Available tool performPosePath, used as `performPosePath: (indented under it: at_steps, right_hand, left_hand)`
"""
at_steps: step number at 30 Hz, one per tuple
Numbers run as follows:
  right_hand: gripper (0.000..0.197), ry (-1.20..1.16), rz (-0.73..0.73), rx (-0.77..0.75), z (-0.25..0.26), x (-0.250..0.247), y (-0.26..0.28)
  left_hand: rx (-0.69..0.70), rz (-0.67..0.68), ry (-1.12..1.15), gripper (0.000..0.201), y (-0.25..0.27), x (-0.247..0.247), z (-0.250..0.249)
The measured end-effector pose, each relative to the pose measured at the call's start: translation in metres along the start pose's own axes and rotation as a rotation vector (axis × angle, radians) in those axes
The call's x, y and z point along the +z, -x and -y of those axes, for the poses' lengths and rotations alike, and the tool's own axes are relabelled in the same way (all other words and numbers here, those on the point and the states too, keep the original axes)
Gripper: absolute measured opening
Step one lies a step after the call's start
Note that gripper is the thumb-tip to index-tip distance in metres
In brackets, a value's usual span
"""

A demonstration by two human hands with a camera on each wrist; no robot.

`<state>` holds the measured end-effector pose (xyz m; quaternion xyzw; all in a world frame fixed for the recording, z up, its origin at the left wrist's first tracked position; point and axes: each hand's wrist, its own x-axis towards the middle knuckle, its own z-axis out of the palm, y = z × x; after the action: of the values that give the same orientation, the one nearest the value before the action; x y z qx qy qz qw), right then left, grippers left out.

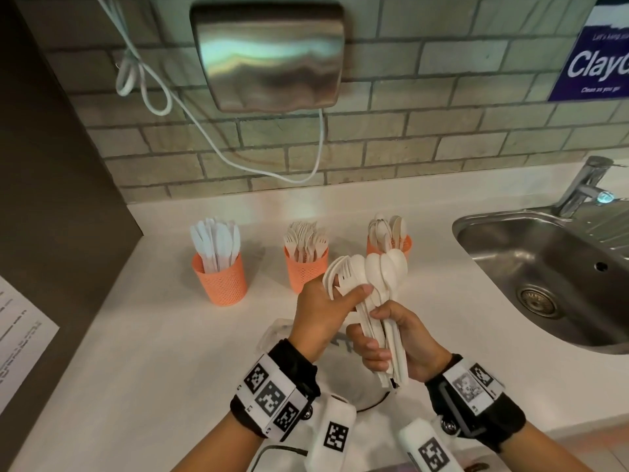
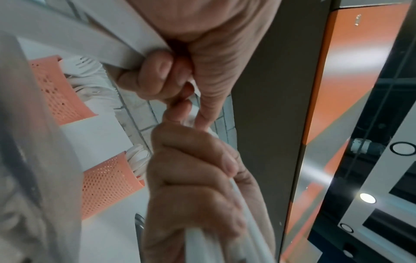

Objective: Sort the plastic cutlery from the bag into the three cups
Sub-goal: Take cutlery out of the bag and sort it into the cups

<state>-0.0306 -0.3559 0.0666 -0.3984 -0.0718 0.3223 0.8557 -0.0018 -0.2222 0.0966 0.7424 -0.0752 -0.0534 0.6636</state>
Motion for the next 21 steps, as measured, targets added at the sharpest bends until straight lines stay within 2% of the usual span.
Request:
performPosePath:
  at_steps: [4, 7, 9, 12, 17, 21]
  right_hand:
    - [0.035, -0.073, 0.013, -0.053, 0.002, 0.001, 0.0]
    - [0.044, -0.066, -0.068, -0.084, 0.001, 0.001, -0.002]
    - [0.038, -0.03, -0.153, -0.096, 0.0, 0.004, -0.003]
    - [0.029, 0.117, -0.274, -0.103, -0.002, 0.01, -0.004]
    - [0.023, 0.506, -0.36, -0.145, 0.001, 0.017, 0.0]
    - [0.018, 0.654, -0.416, -0.188, 0.003, 0.017, 0.001]
  left_hand:
    - [0.037, -0.072, -0.081, 0.002, -0.001, -0.002, 0.002]
    - [0.024, -0.084, -0.061, 0.02, -0.002, -0.004, 0.001]
    - [-0.01, -0.106, -0.034, 0.029, -0.001, -0.004, -0.002]
    - [-0.054, -0.147, 0.083, 0.026, -0.003, -0.004, -0.003]
    - [-0.122, -0.165, 0.374, 0.032, -0.007, -0.016, -0.003]
    - [-0.158, -0.169, 0.598, 0.027, -0.019, -0.03, -0.008]
